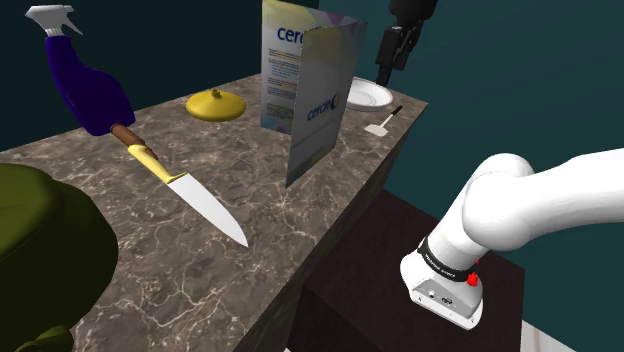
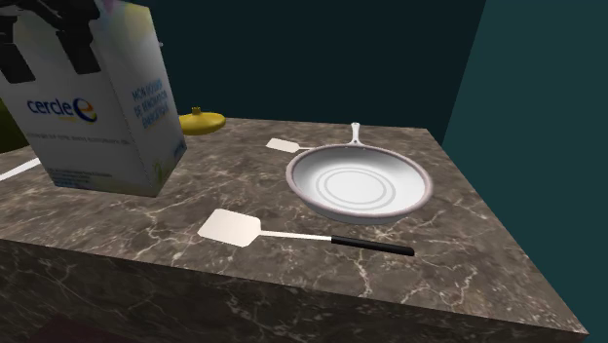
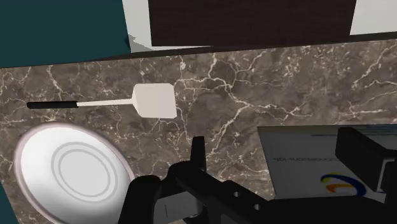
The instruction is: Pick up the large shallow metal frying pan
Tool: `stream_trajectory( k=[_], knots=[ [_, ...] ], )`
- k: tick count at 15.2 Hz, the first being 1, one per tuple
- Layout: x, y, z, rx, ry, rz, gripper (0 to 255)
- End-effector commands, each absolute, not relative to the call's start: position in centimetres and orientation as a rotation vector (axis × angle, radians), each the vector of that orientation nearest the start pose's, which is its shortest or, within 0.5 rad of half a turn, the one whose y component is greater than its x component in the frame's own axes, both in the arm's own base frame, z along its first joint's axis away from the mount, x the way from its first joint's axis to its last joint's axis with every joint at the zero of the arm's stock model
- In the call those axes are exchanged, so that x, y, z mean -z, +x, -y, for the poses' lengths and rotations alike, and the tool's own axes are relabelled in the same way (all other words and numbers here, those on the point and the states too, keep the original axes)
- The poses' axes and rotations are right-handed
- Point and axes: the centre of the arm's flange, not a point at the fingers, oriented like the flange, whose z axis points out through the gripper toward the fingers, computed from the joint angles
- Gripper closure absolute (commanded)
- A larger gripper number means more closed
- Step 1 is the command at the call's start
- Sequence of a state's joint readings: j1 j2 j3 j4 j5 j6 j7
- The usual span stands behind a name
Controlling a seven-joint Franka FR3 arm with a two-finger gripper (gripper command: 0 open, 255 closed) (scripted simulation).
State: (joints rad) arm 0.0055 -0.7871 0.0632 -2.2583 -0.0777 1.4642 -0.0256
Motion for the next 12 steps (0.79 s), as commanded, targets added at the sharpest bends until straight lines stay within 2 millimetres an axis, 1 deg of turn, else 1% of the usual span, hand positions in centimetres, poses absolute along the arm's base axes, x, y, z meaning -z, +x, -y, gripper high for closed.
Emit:
stream_trajectory(
  k=[1, 12],
  knots=[
    [-62.7, 29.5, -1.9, -0.01, -3.262, 0.11, 0],
    [-58.6, 40.0, 7.1, -0.014, -3.273, 0.099, 0]
  ],
)
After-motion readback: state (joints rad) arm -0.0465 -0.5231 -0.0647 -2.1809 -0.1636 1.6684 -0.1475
